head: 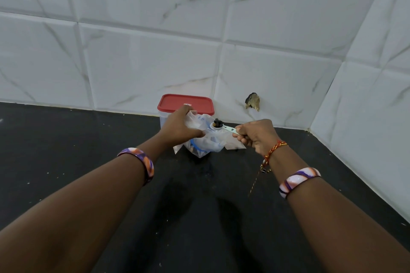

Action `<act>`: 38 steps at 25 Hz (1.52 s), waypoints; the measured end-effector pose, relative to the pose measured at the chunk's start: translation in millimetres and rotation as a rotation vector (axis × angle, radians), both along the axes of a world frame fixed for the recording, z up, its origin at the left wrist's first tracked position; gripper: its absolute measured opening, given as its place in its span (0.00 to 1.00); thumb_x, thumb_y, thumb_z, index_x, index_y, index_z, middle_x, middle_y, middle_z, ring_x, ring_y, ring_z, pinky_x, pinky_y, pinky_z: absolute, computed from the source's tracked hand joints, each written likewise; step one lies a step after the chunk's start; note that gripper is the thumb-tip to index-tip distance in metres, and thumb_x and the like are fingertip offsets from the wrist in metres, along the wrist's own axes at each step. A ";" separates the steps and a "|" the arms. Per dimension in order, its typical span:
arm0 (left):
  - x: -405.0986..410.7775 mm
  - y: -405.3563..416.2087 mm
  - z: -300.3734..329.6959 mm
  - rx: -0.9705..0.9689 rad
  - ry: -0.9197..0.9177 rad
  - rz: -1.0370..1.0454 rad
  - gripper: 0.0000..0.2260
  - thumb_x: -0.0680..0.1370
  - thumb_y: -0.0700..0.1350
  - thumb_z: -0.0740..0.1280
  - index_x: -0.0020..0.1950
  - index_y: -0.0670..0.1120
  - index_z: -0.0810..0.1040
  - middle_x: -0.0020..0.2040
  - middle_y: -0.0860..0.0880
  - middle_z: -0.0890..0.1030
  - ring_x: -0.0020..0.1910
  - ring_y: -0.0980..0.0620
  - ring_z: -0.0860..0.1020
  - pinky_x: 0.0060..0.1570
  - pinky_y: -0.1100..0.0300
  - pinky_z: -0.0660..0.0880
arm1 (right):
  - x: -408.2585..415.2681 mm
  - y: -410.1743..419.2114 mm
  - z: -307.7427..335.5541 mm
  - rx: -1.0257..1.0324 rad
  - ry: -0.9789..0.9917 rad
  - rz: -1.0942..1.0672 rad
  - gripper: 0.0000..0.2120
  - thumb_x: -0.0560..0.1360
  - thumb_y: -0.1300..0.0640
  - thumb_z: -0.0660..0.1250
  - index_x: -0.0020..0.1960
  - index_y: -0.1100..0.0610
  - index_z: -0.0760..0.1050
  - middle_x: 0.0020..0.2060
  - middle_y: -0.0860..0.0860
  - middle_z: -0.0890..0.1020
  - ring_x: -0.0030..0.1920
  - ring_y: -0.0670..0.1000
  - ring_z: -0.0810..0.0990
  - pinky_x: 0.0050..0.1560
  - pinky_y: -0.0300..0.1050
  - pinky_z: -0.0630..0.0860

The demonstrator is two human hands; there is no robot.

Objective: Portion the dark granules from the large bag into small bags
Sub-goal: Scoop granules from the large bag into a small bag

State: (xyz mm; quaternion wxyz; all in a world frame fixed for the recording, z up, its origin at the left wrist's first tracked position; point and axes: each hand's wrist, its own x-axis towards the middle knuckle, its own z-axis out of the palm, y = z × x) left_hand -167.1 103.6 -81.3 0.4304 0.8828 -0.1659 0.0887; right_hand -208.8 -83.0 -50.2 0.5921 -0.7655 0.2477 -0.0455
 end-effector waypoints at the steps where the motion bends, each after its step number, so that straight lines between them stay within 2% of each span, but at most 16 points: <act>1: -0.3 0.5 0.4 0.021 -0.023 0.002 0.32 0.67 0.46 0.76 0.68 0.44 0.68 0.63 0.46 0.76 0.60 0.48 0.74 0.53 0.60 0.69 | -2.8 -0.1 4.9 0.008 -0.013 0.000 0.09 0.75 0.67 0.64 0.54 0.68 0.77 0.29 0.55 0.80 0.19 0.43 0.70 0.20 0.31 0.68; 4: -1.9 0.2 2.4 0.058 -0.057 0.013 0.35 0.66 0.47 0.77 0.69 0.45 0.67 0.64 0.46 0.75 0.61 0.48 0.74 0.54 0.60 0.68 | -12.2 3.2 21.1 0.035 -0.040 0.062 0.09 0.76 0.68 0.62 0.54 0.67 0.77 0.23 0.52 0.80 0.15 0.41 0.69 0.21 0.30 0.66; 7: -3.8 -2.6 5.9 0.073 -0.068 0.024 0.36 0.65 0.49 0.77 0.69 0.43 0.67 0.63 0.45 0.75 0.61 0.47 0.74 0.54 0.59 0.69 | -22.5 15.5 40.0 0.053 -0.106 0.130 0.07 0.76 0.69 0.61 0.51 0.68 0.76 0.30 0.55 0.78 0.16 0.42 0.70 0.20 0.29 0.68; 9: -5.5 -5.6 9.5 0.061 -0.086 0.020 0.35 0.64 0.50 0.78 0.67 0.43 0.69 0.61 0.46 0.76 0.58 0.48 0.75 0.52 0.59 0.70 | -24.5 26.1 48.3 -0.050 -0.157 0.161 0.07 0.75 0.69 0.63 0.50 0.68 0.78 0.31 0.57 0.79 0.20 0.43 0.72 0.20 0.30 0.70; 12: -10.9 -11.2 19.0 0.010 -0.097 0.004 0.30 0.65 0.49 0.78 0.61 0.42 0.71 0.53 0.48 0.77 0.50 0.51 0.75 0.43 0.63 0.70 | -25.1 40.1 51.2 -0.566 -0.346 0.214 0.08 0.73 0.68 0.64 0.47 0.65 0.81 0.39 0.59 0.84 0.32 0.51 0.80 0.34 0.38 0.78; 15: -13.3 -15.1 28.0 -0.055 -0.052 0.041 0.27 0.66 0.49 0.77 0.60 0.42 0.71 0.48 0.50 0.75 0.46 0.52 0.74 0.39 0.67 0.69 | -36.5 53.6 52.5 -1.218 -0.545 0.310 0.12 0.77 0.62 0.61 0.56 0.59 0.80 0.50 0.56 0.84 0.50 0.54 0.81 0.48 0.41 0.74; 18: -12.2 -14.8 32.8 -0.111 -0.017 0.097 0.25 0.67 0.49 0.77 0.58 0.42 0.72 0.47 0.49 0.76 0.45 0.52 0.74 0.37 0.66 0.69 | -42.7 56.5 50.7 -1.504 -0.590 0.399 0.15 0.79 0.58 0.58 0.64 0.56 0.74 0.56 0.55 0.82 0.54 0.54 0.80 0.52 0.41 0.74; 19: -11.1 -13.8 32.8 -0.101 -0.019 0.108 0.24 0.67 0.49 0.76 0.58 0.41 0.73 0.47 0.48 0.77 0.45 0.51 0.74 0.36 0.65 0.69 | -43.7 55.0 49.9 -1.488 -0.604 0.397 0.15 0.79 0.58 0.58 0.65 0.56 0.74 0.56 0.55 0.82 0.54 0.54 0.80 0.53 0.41 0.74; 21: -10.3 -12.3 31.4 -0.080 -0.039 0.117 0.22 0.68 0.49 0.76 0.56 0.41 0.75 0.46 0.48 0.77 0.45 0.50 0.75 0.36 0.65 0.68 | -40.7 51.2 47.9 -1.243 -0.664 0.296 0.14 0.79 0.60 0.59 0.61 0.57 0.77 0.55 0.55 0.83 0.53 0.54 0.81 0.53 0.42 0.75; 24: -11.6 -13.7 28.5 -0.064 -0.066 0.097 0.26 0.67 0.49 0.76 0.61 0.42 0.73 0.51 0.48 0.78 0.51 0.49 0.76 0.44 0.62 0.72 | -28.0 43.6 44.1 -0.578 -0.668 0.114 0.11 0.77 0.65 0.62 0.54 0.61 0.81 0.50 0.57 0.84 0.41 0.53 0.84 0.45 0.44 0.80; 26: -14.0 -18.9 29.8 -0.024 -0.103 0.063 0.30 0.68 0.49 0.76 0.66 0.42 0.70 0.58 0.46 0.78 0.54 0.50 0.75 0.50 0.61 0.72 | -22.9 39.8 41.9 -0.268 -0.582 0.048 0.10 0.76 0.68 0.61 0.52 0.62 0.80 0.47 0.58 0.84 0.34 0.50 0.82 0.37 0.43 0.81; 29: -14.0 -26.2 36.7 -0.012 -0.148 0.028 0.31 0.68 0.48 0.75 0.67 0.42 0.68 0.60 0.46 0.77 0.51 0.55 0.72 0.49 0.63 0.68 | -17.5 36.9 38.3 -0.092 -0.516 0.045 0.10 0.76 0.69 0.61 0.50 0.62 0.80 0.44 0.57 0.82 0.32 0.47 0.81 0.34 0.40 0.80; 32: -6.8 -28.4 41.6 -0.042 -0.132 0.063 0.32 0.68 0.49 0.75 0.68 0.43 0.68 0.61 0.45 0.77 0.53 0.53 0.73 0.49 0.62 0.68 | -12.2 33.7 39.5 0.048 -0.474 0.033 0.09 0.76 0.69 0.62 0.50 0.61 0.80 0.43 0.56 0.81 0.33 0.48 0.81 0.34 0.39 0.80; 34: -1.9 -28.6 42.7 -0.064 -0.090 0.095 0.31 0.68 0.50 0.75 0.67 0.43 0.69 0.60 0.45 0.77 0.55 0.50 0.75 0.47 0.63 0.70 | -11.2 30.3 39.6 -0.122 -0.534 0.046 0.09 0.76 0.68 0.62 0.50 0.62 0.81 0.44 0.56 0.83 0.35 0.49 0.82 0.37 0.41 0.80; 37: 6.0 -28.8 42.5 -0.186 0.004 0.098 0.25 0.67 0.48 0.76 0.60 0.41 0.73 0.52 0.45 0.79 0.48 0.50 0.76 0.37 0.66 0.70 | -11.7 27.1 36.7 -0.864 -0.764 0.213 0.11 0.75 0.65 0.63 0.51 0.61 0.82 0.48 0.57 0.85 0.46 0.54 0.84 0.49 0.45 0.79; 38: 8.3 -28.5 42.0 -0.225 0.033 0.092 0.24 0.67 0.48 0.76 0.59 0.41 0.74 0.51 0.44 0.79 0.47 0.50 0.77 0.36 0.66 0.69 | -11.0 27.0 36.1 -1.002 -0.813 0.252 0.11 0.75 0.64 0.63 0.52 0.61 0.82 0.48 0.57 0.85 0.48 0.56 0.83 0.52 0.45 0.78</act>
